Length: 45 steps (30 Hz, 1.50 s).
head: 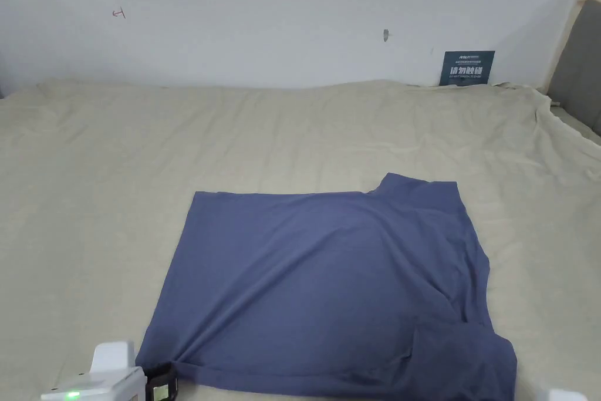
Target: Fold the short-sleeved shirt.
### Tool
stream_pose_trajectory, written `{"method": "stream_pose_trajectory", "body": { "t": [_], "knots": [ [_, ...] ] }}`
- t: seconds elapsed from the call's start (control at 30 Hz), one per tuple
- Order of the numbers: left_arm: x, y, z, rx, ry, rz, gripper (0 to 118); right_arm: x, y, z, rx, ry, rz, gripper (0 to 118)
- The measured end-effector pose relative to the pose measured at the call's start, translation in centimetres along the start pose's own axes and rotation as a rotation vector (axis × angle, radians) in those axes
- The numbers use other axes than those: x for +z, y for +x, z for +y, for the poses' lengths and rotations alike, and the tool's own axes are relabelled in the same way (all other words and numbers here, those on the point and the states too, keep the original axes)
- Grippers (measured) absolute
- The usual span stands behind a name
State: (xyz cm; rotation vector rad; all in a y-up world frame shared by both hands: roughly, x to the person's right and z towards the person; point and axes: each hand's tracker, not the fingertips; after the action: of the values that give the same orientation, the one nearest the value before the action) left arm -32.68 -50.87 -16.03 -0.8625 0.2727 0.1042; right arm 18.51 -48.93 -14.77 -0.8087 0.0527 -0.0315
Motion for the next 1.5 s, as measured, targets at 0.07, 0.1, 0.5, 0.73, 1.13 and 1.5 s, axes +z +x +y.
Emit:
{"method": "stream_pose_trajectory", "body": {
  "t": [0.07, 0.1, 0.5, 0.73, 1.13, 1.5],
  "knots": [
    [1.9, 0.4, 1.4, 0.01, 0.084, -0.032, 110, 1.9, -0.7, 1.9, 0.004, 0.082, 0.0, 98],
    [2.8, 0.6, 2.1, 0.002, 0.124, -0.045, 110, 2.1, -0.1, 2.7, 0.005, 0.12, -0.003, 98],
    [10.7, 3.0, 8.4, -0.04, 0.484, -0.021, 111, 8.3, -2.5, 10.3, 0.067, 0.476, 0.022, 96],
    [12.5, 3.7, 7.6, -0.072, 0.577, -0.048, 18, 9.0, -3.7, 10.3, 0.094, 0.548, -0.019, 3],
    [11.5, 3.4, 6.4, -0.055, 0.495, -0.1, 0, 8.7, -4.2, 9.7, 0.082, 0.548, -0.011, 0],
    [6.6, 0.8, 5.3, -0.011, 0.068, -0.111, 9, 7.9, -4.0, 9.4, 0.067, 0.513, -0.002, 0]
  ]
}}
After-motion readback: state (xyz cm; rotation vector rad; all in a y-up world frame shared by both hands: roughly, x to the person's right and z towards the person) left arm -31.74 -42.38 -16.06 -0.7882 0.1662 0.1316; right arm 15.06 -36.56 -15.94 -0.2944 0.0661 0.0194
